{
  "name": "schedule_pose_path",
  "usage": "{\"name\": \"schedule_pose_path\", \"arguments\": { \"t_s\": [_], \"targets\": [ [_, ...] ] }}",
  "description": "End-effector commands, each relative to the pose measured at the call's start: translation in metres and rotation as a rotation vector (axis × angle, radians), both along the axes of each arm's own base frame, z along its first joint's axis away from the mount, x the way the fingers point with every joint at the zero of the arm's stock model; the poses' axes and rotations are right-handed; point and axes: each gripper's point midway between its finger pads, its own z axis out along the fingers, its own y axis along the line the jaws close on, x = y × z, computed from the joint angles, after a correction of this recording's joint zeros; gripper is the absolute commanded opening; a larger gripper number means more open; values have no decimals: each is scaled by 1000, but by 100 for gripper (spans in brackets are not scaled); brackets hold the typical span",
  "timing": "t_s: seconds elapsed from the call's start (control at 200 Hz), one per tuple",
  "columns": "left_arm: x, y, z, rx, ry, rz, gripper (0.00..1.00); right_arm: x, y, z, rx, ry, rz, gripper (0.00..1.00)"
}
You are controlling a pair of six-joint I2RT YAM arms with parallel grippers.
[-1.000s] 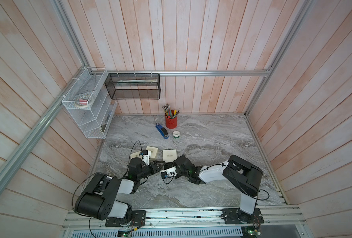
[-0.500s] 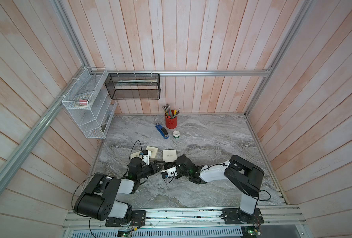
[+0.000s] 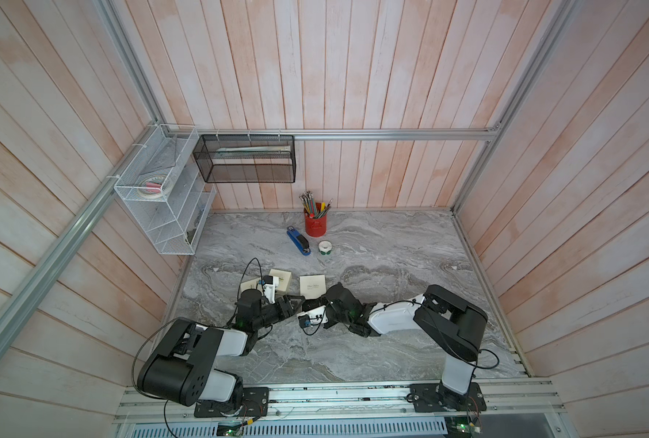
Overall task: Place the earrings into the drawer-style jewelry box
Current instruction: Insert the earring into the inner lining, then adjust the earring in the inner lining.
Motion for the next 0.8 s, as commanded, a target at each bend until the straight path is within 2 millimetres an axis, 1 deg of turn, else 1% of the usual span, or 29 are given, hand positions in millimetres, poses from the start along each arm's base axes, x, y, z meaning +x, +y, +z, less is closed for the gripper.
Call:
{"name": "schedule_pose_path", "arguments": {
  "t_s": [0.0, 0.34, 0.52, 0.68, 0.795],
  "targets": [
    [5, 0, 7, 4, -34, -5, 57, -1, -1, -5, -21, 53, -1, 12],
    [4, 1, 6, 4, -36, -3, 57, 0, -1, -11, -38, 74, -3, 12],
    [4, 1, 5, 5, -34, -3, 57, 2, 0, -14, -49, 81, -7, 8],
    [3, 1, 5, 7, -34, -5, 57, 2, 1, -14, -49, 88, -6, 0],
    [3, 2, 6, 10, -37, -1, 57, 2, 1, -12, -42, 90, -8, 0]
  ]
}}
